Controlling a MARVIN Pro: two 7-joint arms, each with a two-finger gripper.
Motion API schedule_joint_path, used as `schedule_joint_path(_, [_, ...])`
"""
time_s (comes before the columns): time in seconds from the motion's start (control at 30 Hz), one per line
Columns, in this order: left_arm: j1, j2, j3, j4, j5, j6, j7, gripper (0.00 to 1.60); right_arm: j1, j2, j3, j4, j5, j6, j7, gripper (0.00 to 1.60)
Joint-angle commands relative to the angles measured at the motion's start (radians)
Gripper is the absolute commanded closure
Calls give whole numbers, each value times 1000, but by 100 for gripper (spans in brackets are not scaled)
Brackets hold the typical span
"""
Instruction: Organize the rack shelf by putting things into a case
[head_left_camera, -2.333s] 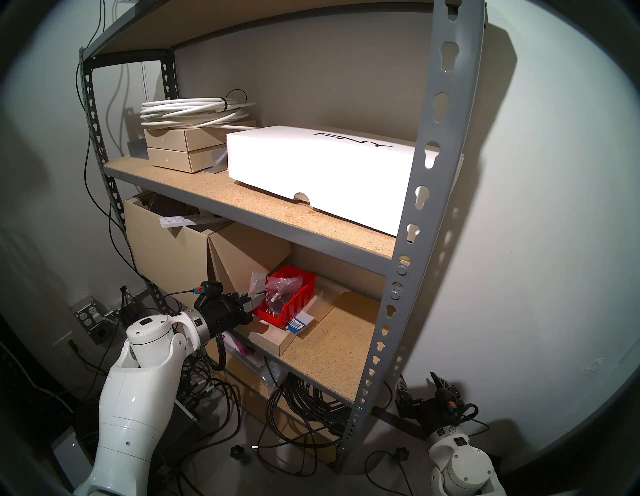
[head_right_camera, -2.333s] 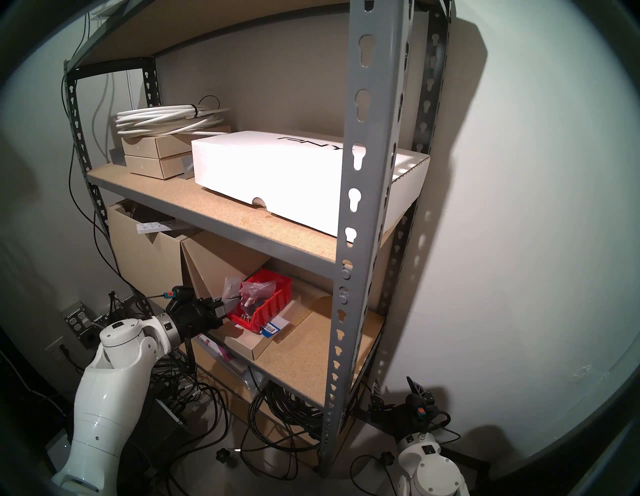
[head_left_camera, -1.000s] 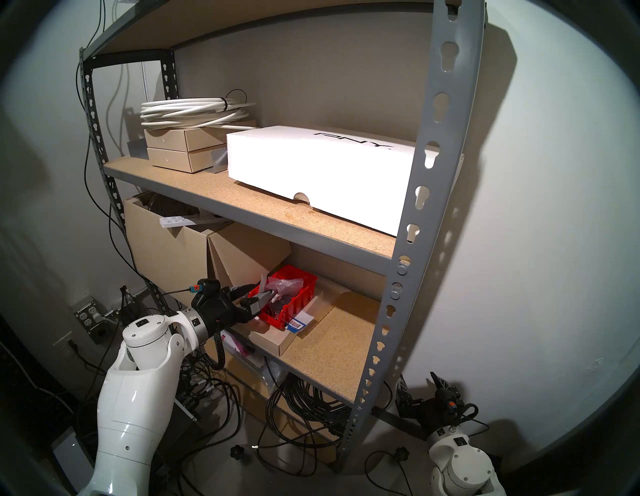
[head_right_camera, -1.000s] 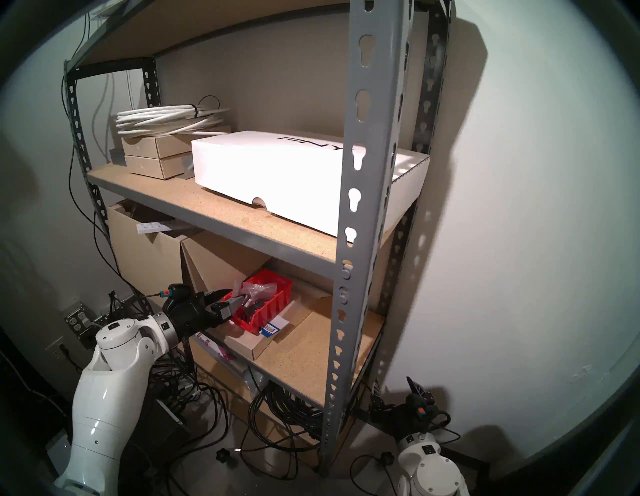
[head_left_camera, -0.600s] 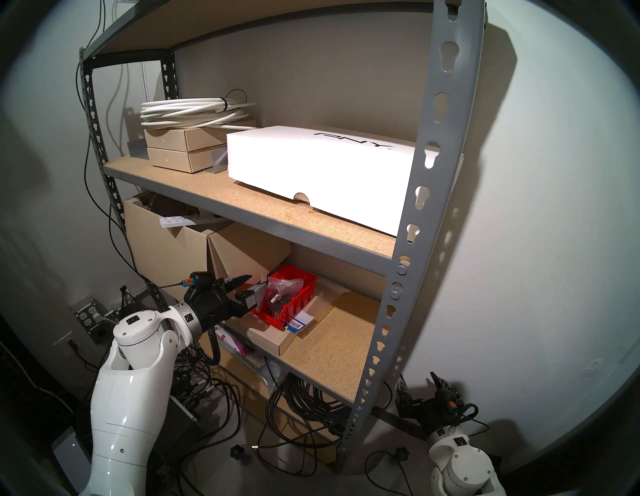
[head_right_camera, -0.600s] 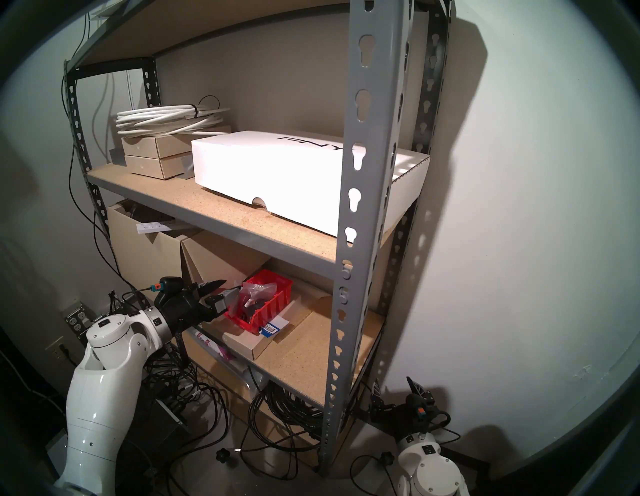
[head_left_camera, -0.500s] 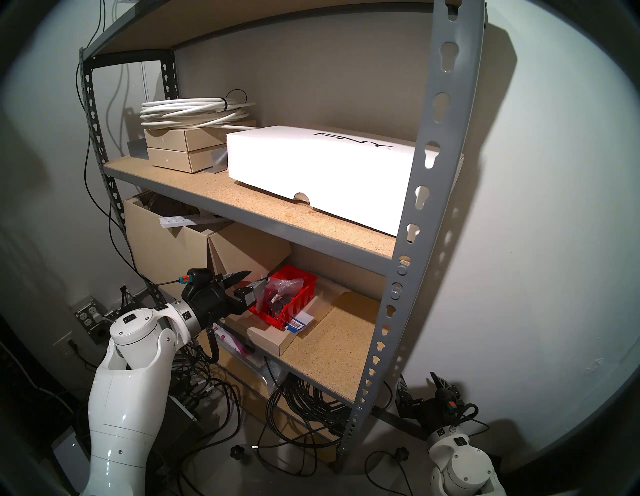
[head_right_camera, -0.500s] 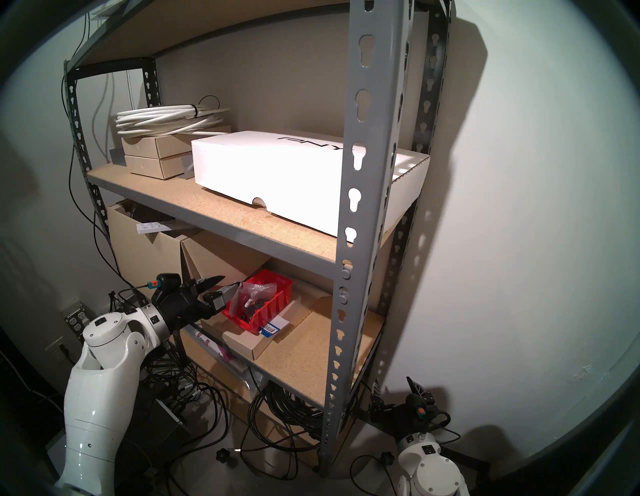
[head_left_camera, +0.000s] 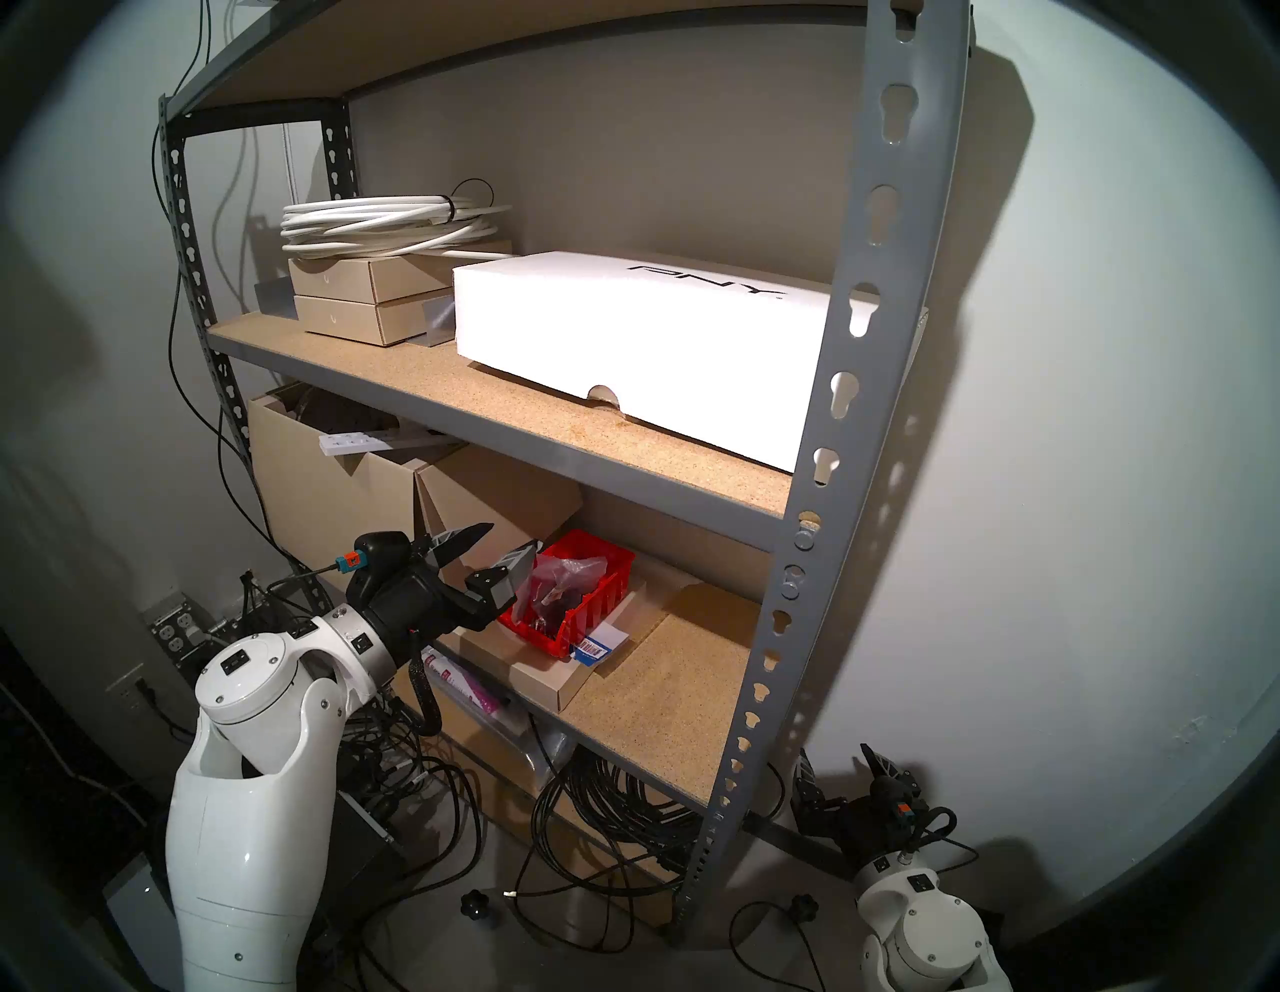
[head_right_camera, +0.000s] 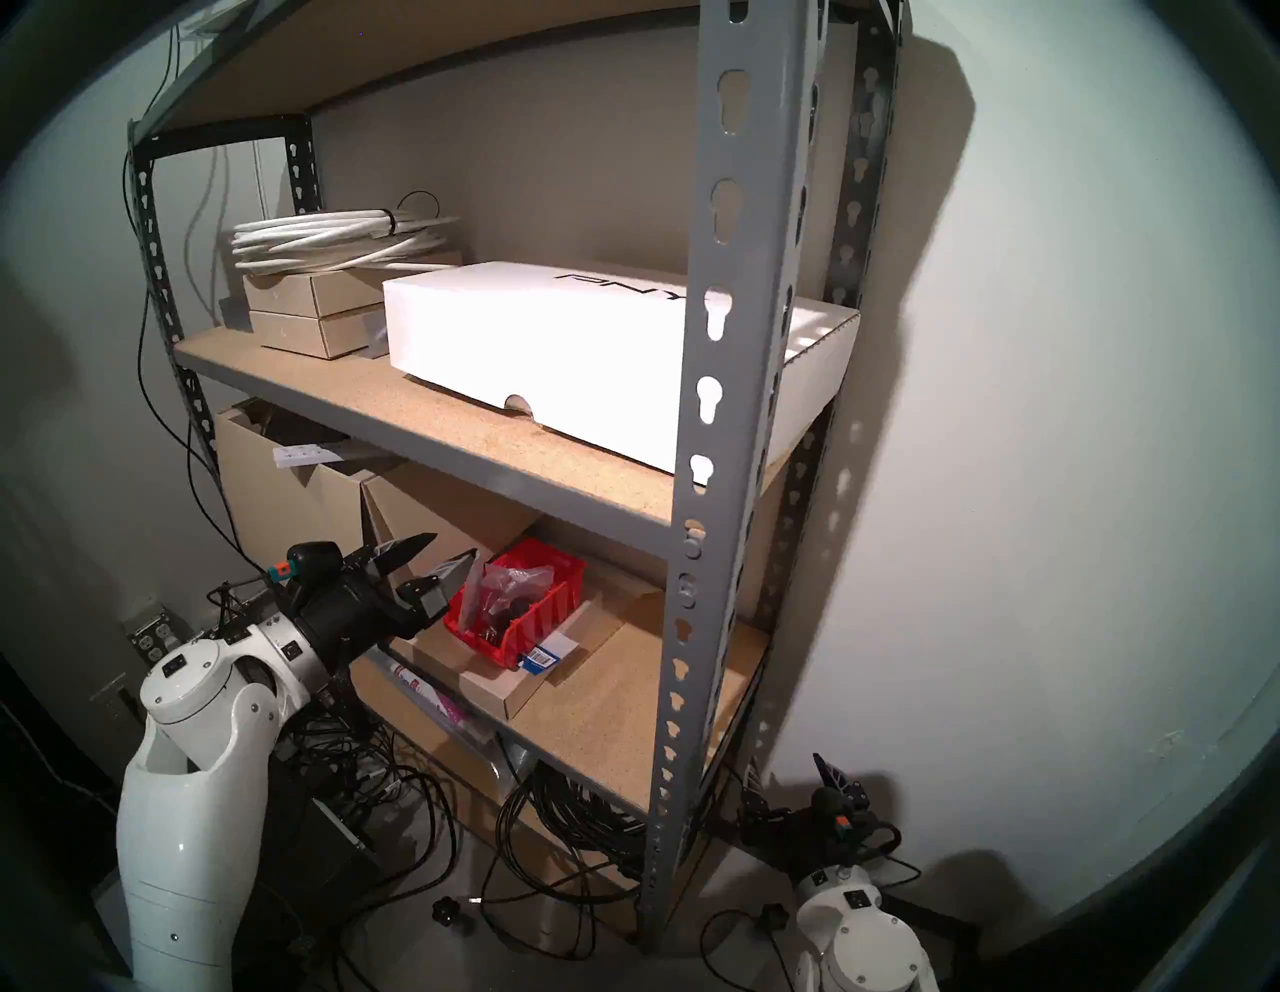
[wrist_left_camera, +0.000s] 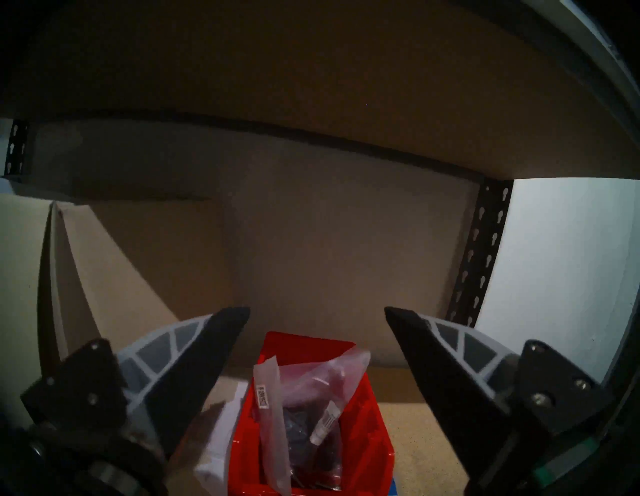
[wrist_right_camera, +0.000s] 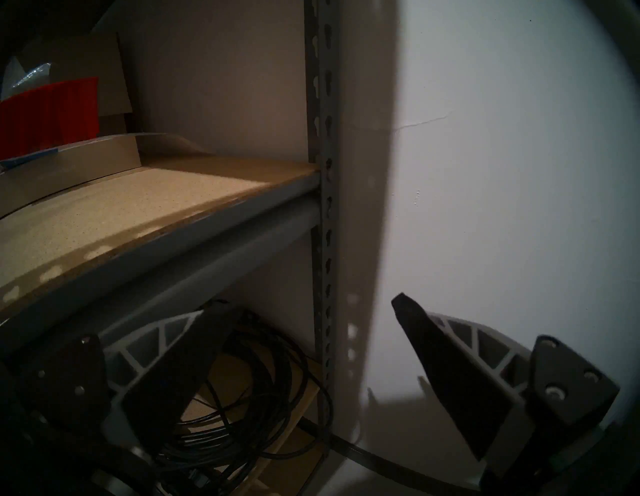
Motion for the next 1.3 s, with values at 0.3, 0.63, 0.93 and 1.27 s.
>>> schedule_joint_path(0.3, [233, -133, 45, -234, 152, -163, 98, 48, 2, 0, 0, -17, 1, -3, 0, 0])
schedule_joint_path(0.63, [347, -250, 86, -299, 258, -251, 179, 4, 2, 0, 0, -17, 1, -3, 0, 0])
schedule_joint_path(0.93, [456, -296, 116, -312, 305, -346, 238, 29, 2, 0, 0, -17, 1, -3, 0, 0])
schedule_joint_path(1.27, [536, -315, 136, -297, 345, -470, 301, 0, 1, -1, 0, -19, 0, -2, 0, 0])
